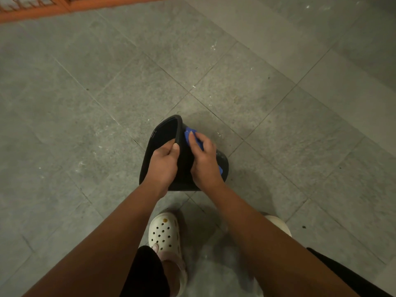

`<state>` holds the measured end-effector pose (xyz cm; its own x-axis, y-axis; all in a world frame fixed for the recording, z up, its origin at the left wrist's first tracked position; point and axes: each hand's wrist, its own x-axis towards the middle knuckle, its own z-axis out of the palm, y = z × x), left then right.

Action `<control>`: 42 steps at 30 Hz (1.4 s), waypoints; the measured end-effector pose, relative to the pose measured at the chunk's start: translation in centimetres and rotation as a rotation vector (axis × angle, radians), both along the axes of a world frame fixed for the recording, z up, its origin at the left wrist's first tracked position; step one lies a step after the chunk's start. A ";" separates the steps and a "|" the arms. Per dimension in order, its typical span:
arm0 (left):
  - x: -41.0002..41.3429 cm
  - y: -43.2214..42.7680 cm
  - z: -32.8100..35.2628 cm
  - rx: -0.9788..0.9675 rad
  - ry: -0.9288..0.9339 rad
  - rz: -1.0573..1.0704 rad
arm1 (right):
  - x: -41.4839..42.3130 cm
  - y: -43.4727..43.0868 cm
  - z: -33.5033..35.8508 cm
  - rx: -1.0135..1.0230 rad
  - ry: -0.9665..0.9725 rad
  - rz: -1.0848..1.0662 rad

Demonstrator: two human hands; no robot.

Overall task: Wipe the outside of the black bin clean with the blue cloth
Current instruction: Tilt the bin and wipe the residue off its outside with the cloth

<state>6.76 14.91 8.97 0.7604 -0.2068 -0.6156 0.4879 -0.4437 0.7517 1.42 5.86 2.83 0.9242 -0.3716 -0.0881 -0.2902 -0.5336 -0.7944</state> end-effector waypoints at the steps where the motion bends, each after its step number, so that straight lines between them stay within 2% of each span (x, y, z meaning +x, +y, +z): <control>1: 0.1 -0.1 0.1 0.003 0.006 0.005 | -0.2 0.1 -0.1 0.016 0.025 -0.019; 4: 0.3 0.0 -0.1 0.035 0.004 0.010 | -0.8 1.2 -0.1 0.030 0.062 -0.117; 9: -0.5 0.4 -0.9 0.037 0.001 0.023 | -0.7 1.1 0.4 0.034 -0.054 -0.009; 12: -0.4 0.4 -1.0 0.044 -0.027 0.008 | -0.6 0.5 0.0 0.026 -0.009 -0.015; 15: -0.5 0.8 -1.2 0.055 -0.056 -0.005 | -0.8 0.3 -0.1 0.065 0.024 -0.086; 19: 0.2 0.7 -1.0 0.023 -0.087 0.008 | -0.2 -0.2 0.9 0.161 -0.086 -0.230; 22: 0.3 0.6 -1.0 0.048 -0.103 -0.005 | -0.1 -0.8 1.0 0.145 -0.122 -0.273; 31: -0.4 0.0 -0.5 0.089 -0.121 -0.072 | -1.9 -0.9 -0.1 0.001 -0.176 -0.195; 37: -0.3 -0.4 -0.5 0.046 -0.074 -0.094 | -2.8 1.2 -0.5 0.119 -0.222 -0.113; 42: -0.5 -0.3 -0.3 0.032 -0.047 -0.035 | -1.7 0.2 -0.5 0.058 -0.179 0.024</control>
